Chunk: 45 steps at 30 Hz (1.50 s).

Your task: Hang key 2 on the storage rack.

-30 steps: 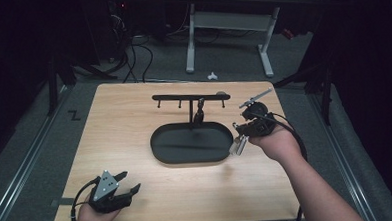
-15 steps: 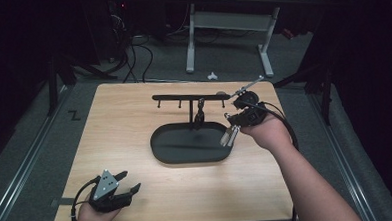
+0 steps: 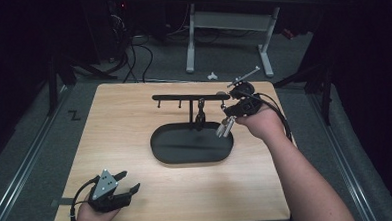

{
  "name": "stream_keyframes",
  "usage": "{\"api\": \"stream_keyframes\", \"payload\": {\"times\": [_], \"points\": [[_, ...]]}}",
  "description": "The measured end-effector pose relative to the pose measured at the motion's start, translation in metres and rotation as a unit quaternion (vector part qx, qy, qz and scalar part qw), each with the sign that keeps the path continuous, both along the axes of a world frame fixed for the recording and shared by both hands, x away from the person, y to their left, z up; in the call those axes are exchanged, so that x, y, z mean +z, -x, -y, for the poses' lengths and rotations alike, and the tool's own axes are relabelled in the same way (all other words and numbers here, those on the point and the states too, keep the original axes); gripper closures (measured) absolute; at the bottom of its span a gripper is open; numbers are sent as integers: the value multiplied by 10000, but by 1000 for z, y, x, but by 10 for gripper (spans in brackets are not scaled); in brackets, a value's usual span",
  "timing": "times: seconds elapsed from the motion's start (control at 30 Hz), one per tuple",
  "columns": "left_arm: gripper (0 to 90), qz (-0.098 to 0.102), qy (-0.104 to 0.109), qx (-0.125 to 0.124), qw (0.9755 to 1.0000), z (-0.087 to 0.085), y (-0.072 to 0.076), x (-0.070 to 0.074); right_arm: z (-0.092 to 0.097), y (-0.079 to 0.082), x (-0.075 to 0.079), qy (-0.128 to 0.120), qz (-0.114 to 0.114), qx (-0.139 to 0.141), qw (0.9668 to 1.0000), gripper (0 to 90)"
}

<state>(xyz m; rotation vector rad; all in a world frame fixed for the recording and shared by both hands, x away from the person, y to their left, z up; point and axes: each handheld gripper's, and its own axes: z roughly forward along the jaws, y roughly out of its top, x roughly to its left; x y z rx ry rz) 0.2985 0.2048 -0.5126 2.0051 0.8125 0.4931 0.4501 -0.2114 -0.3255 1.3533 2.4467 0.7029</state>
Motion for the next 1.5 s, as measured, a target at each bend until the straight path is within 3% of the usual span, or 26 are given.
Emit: {"api": "stream_keyframes", "payload": {"times": [0.27,0.53,0.97,1.2,1.5], "points": [[357,-5,-34,-56,10000,2,1,0,5,-7,-3,-149,1,-106,9998,861],[360,-61,-77,-95,9999,3,0,0,6,-12,-9,-125,-15,-71,9999,857],[367,-116,-130,-177,9997,5,1,0,6,-14,-23,-171,252,-169,9994,837],[368,-112,-128,-187,9997,5,1,-1,10,-17,-33,-191,408,-402,9982,824],[368,-145,-158,-210,9995,6,0,-2,10,-18,-36,-190,371,-430,9982,770]]}}
